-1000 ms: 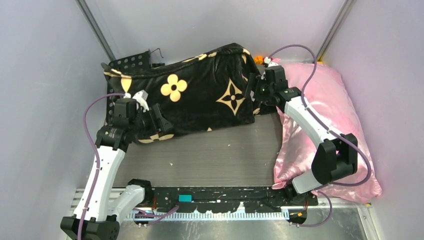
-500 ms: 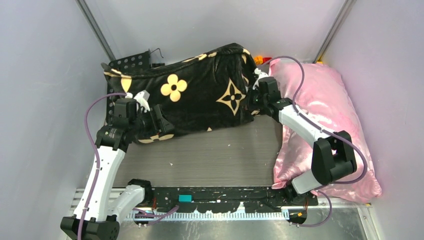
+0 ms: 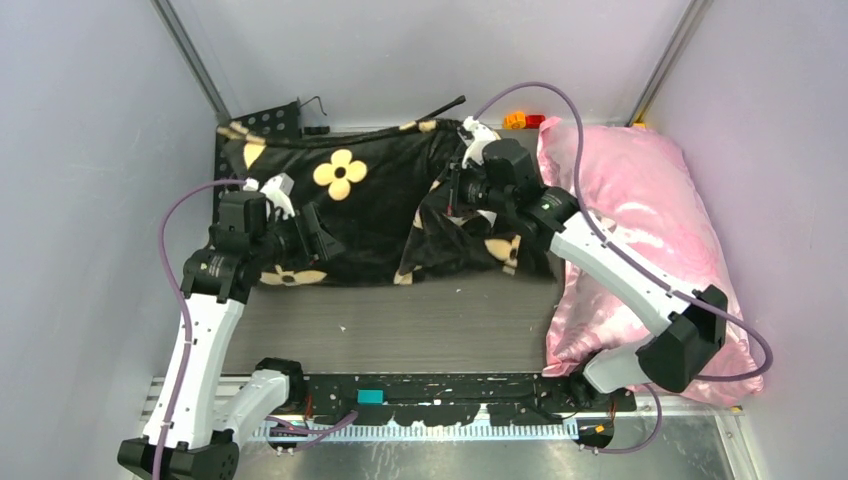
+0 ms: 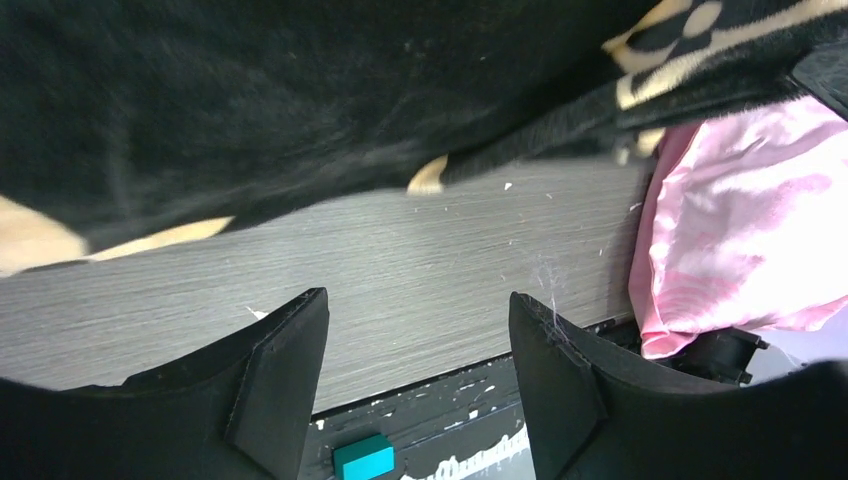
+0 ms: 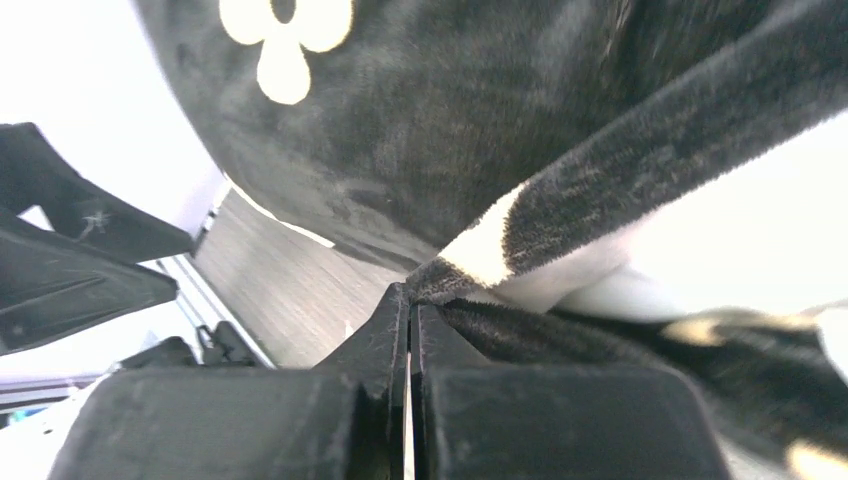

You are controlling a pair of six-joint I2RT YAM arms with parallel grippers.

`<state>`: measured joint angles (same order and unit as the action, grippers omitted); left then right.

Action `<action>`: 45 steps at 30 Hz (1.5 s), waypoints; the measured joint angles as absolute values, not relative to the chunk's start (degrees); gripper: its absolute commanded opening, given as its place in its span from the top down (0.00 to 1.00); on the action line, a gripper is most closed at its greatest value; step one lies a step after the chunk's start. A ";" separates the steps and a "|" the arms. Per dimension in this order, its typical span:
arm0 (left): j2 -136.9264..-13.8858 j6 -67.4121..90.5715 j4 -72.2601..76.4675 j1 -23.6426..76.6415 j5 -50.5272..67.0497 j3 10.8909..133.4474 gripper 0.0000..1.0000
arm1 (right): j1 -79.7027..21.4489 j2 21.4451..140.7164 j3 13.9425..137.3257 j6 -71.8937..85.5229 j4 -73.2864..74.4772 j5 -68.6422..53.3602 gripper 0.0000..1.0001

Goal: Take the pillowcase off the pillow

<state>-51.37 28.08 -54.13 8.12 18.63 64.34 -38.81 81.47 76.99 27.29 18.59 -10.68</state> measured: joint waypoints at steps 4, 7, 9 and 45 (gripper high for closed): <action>-50.87 28.21 -54.57 8.12 18.76 65.39 0.34 | -38.76 77.97 77.45 29.71 22.35 -8.97 0.70; -50.68 28.27 -54.94 8.36 19.31 65.41 0.35 | -38.79 74.43 76.90 30.35 24.40 -5.98 0.29; -50.87 28.34 -55.11 9.30 19.27 65.43 0.36 | -38.79 71.94 76.47 30.41 25.71 -3.31 0.25; -97.43 27.81 -43.83 62.19 -14.11 90.50 0.19 | -38.79 33.95 43.27 37.43 36.32 24.73 0.18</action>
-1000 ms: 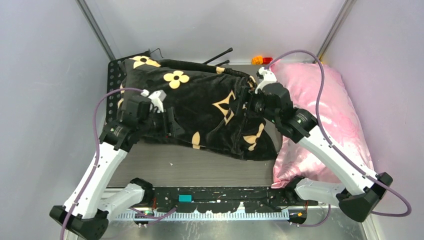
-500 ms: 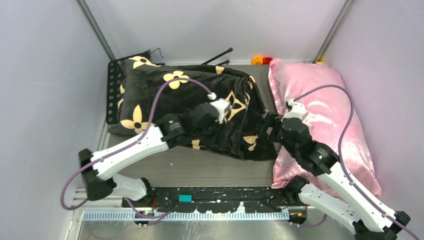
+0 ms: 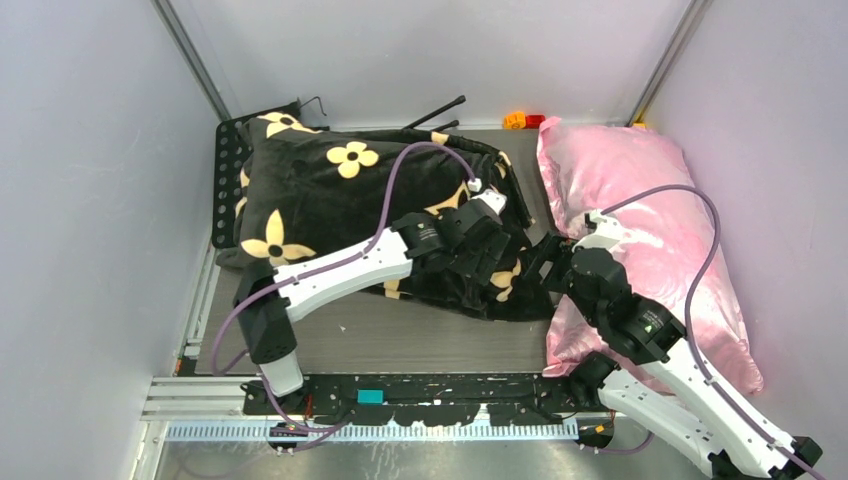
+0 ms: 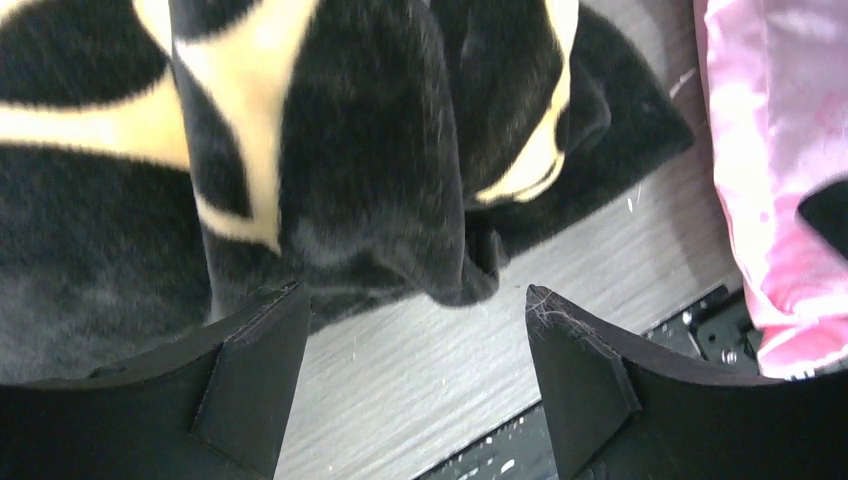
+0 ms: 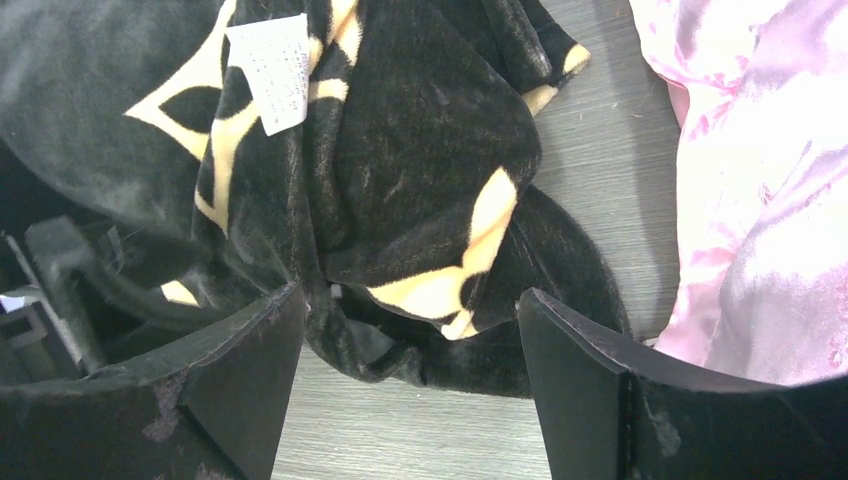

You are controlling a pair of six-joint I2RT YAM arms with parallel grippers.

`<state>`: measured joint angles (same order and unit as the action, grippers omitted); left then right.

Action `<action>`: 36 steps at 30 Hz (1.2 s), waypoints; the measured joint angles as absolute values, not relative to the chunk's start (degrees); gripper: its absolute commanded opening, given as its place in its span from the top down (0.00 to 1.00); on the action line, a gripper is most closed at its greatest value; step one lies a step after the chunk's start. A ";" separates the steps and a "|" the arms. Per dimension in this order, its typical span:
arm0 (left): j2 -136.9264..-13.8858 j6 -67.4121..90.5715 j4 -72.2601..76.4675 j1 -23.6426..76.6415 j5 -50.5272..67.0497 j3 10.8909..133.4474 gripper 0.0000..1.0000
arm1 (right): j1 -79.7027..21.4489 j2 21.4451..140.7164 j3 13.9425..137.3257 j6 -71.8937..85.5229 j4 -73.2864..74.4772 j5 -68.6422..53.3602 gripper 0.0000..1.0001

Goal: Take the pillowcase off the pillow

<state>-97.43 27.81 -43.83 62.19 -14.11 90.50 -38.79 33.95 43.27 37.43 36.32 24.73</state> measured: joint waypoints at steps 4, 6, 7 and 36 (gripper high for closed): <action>-101.86 26.81 -42.61 62.19 -17.67 95.04 0.23 | -38.79 32.29 42.15 38.19 36.14 25.10 0.19; -103.81 26.06 -42.70 62.13 -19.46 97.78 0.31 | -38.79 31.20 41.63 38.61 35.99 25.36 0.19; -104.97 25.93 -42.89 61.95 -20.34 99.61 0.35 | -38.79 30.72 41.39 38.85 35.99 25.50 0.19; -66.87 34.30 -35.90 44.99 -11.68 67.13 1.00 | -39.92 66.43 49.74 44.82 18.20 3.05 0.21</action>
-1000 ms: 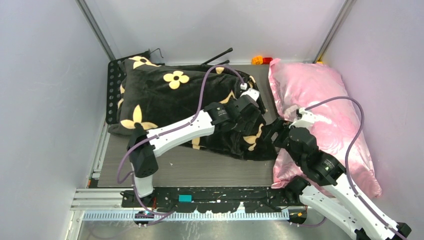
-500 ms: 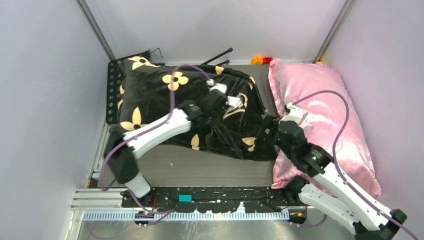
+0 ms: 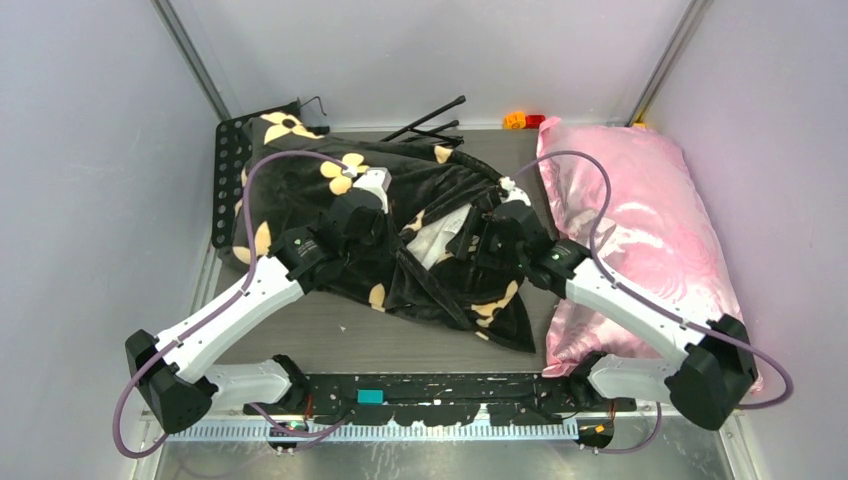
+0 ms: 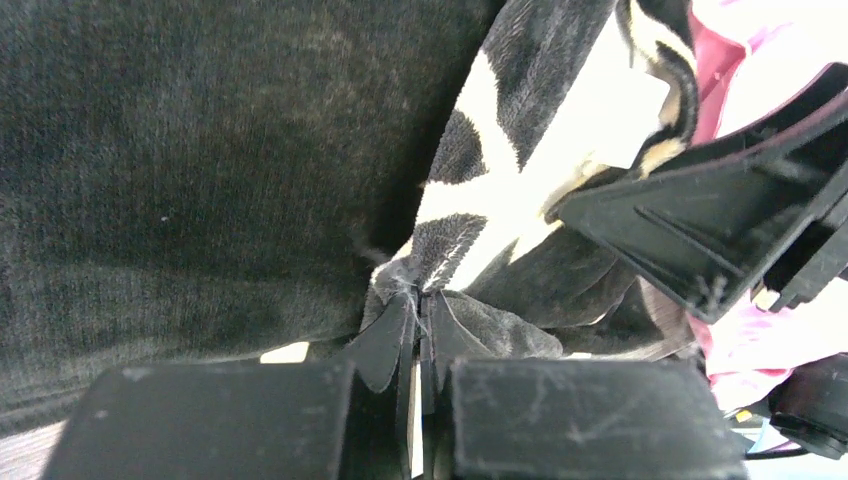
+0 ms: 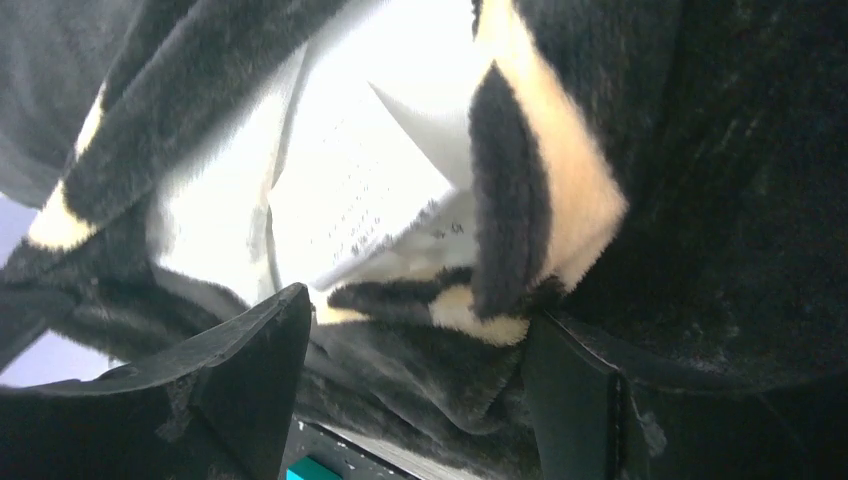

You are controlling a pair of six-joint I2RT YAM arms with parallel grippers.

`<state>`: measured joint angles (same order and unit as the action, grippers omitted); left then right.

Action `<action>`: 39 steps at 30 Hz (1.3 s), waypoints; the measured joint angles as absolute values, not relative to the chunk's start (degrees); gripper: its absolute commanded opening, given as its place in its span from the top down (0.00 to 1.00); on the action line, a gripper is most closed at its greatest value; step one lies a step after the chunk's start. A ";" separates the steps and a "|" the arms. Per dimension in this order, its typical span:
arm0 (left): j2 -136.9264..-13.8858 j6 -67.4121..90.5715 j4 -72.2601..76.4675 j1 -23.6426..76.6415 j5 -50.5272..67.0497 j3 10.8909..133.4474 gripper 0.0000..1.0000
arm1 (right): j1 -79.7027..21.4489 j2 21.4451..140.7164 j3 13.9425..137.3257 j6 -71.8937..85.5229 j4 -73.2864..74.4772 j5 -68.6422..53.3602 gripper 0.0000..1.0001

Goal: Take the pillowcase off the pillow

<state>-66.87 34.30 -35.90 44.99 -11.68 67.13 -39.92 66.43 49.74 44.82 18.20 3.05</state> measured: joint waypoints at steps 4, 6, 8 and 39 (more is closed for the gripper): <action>-66.87 34.35 -36.67 44.86 -10.59 66.57 1.00 | -41.10 70.61 54.11 47.86 22.06 9.13 0.23; -66.87 34.30 -36.75 44.86 -10.41 66.57 1.00 | -41.32 70.61 54.87 50.22 24.86 13.52 0.33; -66.87 34.17 -36.97 44.86 -10.46 66.57 1.00 | -41.30 69.38 54.50 52.14 27.38 17.34 0.47; -82.65 27.05 -59.16 63.94 -21.21 91.39 0.54 | -41.15 48.93 36.23 40.62 27.22 12.43 0.99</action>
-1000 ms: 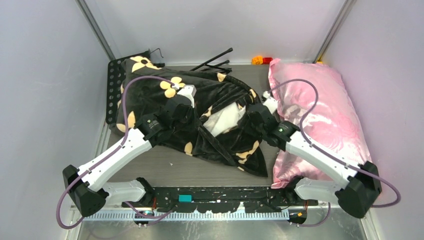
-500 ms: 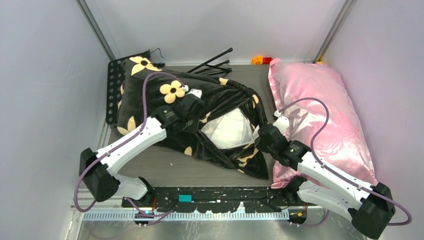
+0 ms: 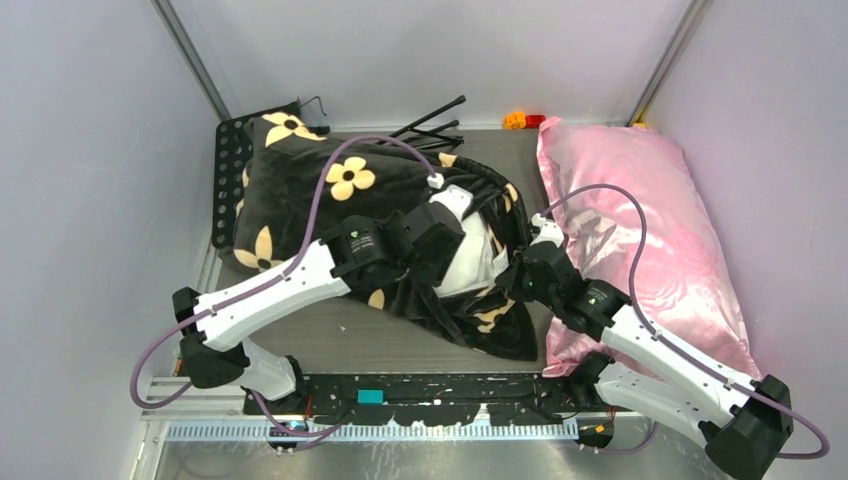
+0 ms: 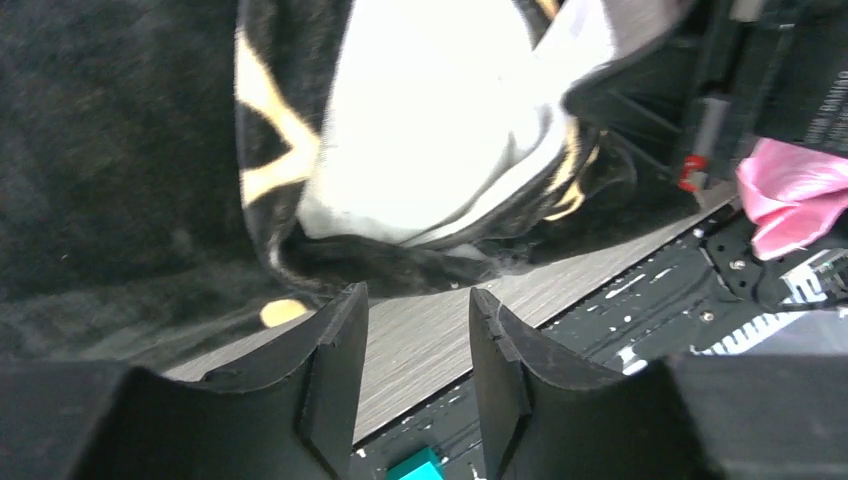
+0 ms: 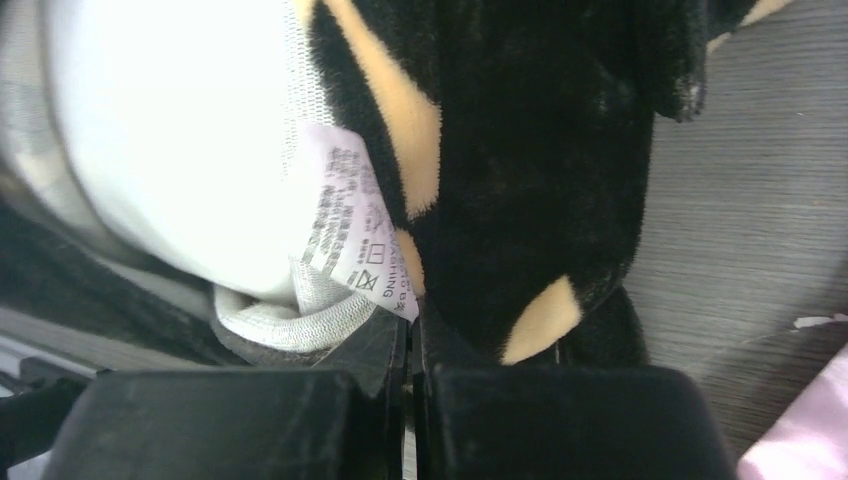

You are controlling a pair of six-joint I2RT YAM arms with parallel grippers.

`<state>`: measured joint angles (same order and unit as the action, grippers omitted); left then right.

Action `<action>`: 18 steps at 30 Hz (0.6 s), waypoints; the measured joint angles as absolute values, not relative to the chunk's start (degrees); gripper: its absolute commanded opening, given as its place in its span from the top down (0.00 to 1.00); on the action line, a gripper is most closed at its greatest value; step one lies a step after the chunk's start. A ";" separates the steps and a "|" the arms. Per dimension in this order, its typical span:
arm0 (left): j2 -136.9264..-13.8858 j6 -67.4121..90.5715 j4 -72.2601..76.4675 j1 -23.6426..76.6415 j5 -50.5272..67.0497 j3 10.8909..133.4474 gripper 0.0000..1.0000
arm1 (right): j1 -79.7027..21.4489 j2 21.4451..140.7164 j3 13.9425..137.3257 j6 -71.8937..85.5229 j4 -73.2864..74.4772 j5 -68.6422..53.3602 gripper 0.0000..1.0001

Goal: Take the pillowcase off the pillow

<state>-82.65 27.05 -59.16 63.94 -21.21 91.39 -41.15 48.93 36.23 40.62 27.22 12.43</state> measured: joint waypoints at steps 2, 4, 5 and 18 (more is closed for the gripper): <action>-84.14 27.46 -59.11 66.63 -21.89 94.21 0.51 | -41.15 48.23 36.25 40.47 26.70 11.38 1.00; -85.62 28.05 -58.87 68.79 -22.28 94.98 0.46 | -41.15 48.12 36.32 40.53 26.52 10.57 1.00; -86.28 28.23 -58.63 69.56 -22.35 95.00 0.42 | -41.15 48.10 36.32 40.58 26.48 10.35 1.00; -93.12 32.01 -47.03 67.46 -24.88 89.84 0.21 | -41.15 42.83 36.23 41.10 27.51 11.49 1.00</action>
<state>-93.12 32.01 -47.03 67.46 -24.88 89.84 -41.15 42.83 36.23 41.10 27.51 11.49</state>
